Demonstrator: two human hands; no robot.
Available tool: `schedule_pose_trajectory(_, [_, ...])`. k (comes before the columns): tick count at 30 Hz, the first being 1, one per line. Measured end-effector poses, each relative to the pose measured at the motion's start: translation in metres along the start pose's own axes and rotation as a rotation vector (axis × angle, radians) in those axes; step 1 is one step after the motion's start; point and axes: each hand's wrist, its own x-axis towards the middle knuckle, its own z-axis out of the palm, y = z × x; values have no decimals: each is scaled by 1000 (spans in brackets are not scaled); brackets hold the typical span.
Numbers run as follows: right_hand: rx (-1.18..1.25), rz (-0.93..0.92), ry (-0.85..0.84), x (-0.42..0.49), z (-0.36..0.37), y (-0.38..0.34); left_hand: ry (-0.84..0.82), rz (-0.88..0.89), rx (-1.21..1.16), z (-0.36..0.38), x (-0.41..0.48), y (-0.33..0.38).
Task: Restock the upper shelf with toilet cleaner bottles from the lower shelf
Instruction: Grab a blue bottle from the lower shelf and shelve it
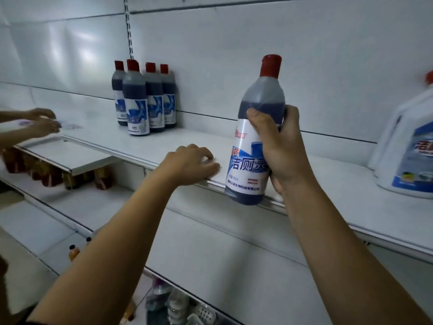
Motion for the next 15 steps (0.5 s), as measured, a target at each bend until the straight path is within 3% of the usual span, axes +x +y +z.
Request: schedule_pose_trajectory(15, [-179,-4,185,56,197,56,-73,203,-35,-45,47,-196])
